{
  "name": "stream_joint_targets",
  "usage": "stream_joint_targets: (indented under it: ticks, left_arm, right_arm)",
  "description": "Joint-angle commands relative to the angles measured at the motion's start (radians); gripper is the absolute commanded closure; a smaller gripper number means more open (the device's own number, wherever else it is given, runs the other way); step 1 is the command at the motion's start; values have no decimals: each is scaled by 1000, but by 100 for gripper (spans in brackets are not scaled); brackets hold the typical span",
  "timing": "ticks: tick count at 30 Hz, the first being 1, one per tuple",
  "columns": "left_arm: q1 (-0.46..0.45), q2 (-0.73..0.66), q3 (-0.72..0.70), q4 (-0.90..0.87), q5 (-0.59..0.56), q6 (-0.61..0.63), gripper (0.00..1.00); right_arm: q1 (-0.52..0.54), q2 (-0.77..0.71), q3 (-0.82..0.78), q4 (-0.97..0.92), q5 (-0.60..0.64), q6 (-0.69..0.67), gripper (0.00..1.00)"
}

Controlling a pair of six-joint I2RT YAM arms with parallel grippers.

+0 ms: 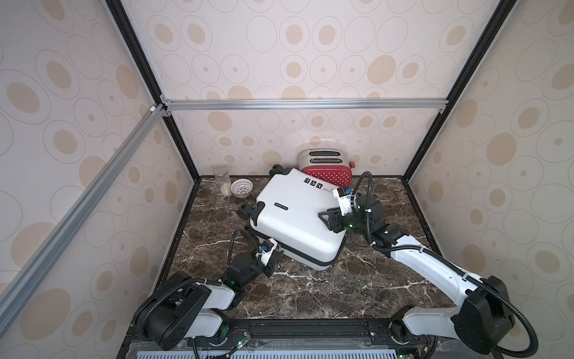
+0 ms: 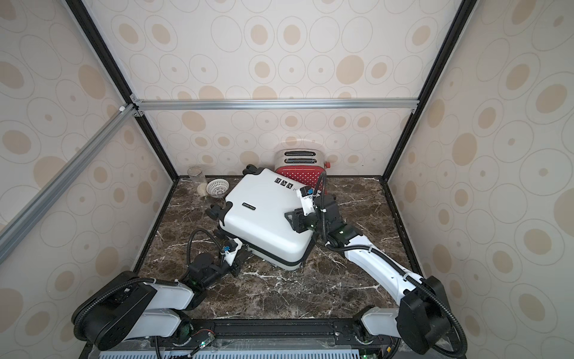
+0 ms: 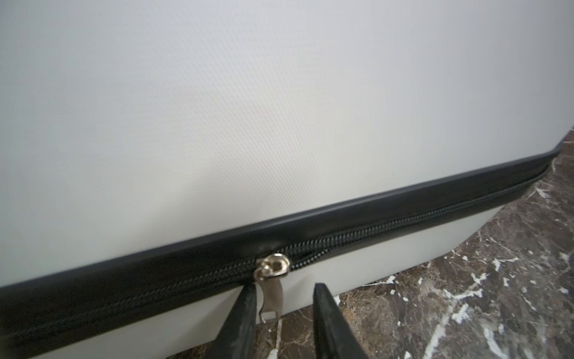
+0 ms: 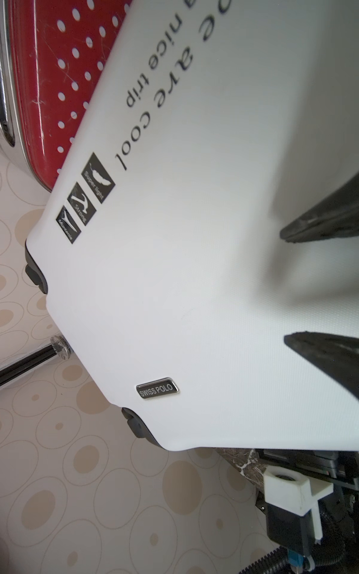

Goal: Open the suitcase zippers
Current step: Unzip the zipper on the suitcase.

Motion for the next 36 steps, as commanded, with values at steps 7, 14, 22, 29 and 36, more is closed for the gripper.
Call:
stream_joint_targets:
  ticks: [7, 14, 22, 29, 36]
  left_arm:
    - [2, -24, 9, 131, 48, -1, 87]
    - [2, -82, 3, 89, 17, 3, 98]
    - [2, -93, 9, 56, -51, -53, 100]
    - [2, -223, 31, -163, -271, -80, 100]
    - [19, -287, 70, -254, -362, -78, 100]
  right_arm:
    - [1, 15, -59, -174, -16, 1, 51]
    - [1, 16, -65, -174, -17, 1, 51]
    - [1, 8, -67, -181, -9, 0, 51]
    - [0, 27, -65, -229, 36, 1, 51]
    - [1, 20, -80, -250, 63, 3, 51]
